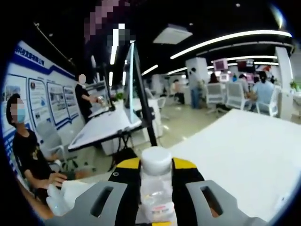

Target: Arrange the tabletop items into an orderly group along one side of the table until the central work area is clear of visible clutter.

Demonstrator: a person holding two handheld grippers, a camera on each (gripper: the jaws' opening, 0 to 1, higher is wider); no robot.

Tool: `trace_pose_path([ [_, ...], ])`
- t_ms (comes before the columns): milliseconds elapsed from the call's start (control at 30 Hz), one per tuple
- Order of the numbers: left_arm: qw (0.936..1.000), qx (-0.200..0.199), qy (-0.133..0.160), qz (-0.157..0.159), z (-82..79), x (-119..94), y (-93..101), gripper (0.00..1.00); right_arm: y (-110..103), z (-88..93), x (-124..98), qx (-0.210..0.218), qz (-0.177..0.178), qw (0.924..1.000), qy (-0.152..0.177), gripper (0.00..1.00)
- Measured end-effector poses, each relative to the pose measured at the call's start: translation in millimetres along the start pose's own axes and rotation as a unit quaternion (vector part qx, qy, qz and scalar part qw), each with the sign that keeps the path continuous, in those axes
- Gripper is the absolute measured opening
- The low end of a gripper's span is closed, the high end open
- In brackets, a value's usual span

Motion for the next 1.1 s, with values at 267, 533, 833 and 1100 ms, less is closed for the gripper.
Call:
trace_pose_path([
  [267, 0.9999, -0.008, 0.000, -0.007, 1.6, -2.0, 1.6, 0.39, -3.2, -1.2, 0.7, 0.002, -0.005, 1.0000, 0.001, 0.21],
  [533, 0.9999, -0.013, -0.003, -0.009, 2.9, -3.4, 2.4, 0.39, -5.7, -2.4, 0.5, 0.000, -0.008, 1.0000, 0.000, 0.21],
  [833, 0.9999, -0.014, -0.001, -0.006, 5.0, -5.5, 4.0, 0.38, -8.7, -3.3, 0.1, -0.002, -0.010, 0.9999, 0.001, 0.22],
  [1100, 1.0000, -0.001, 0.006, -0.004, 5.2, -7.2, 4.2, 0.38, -11.2, -2.3, -0.2, -0.011, -0.011, 0.9999, -0.002, 0.22],
])
Point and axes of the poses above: the point that each gripper's makers call its tool centre point, and the gripper's own axes: x roughly forward along the fingers, y roughly to its right, z roughly out of its underside, the point moved 3 cm from there along -x, roughly backward along the fingers, and after that the axes turned 14 degrees about -x, right-handed, at the moved point
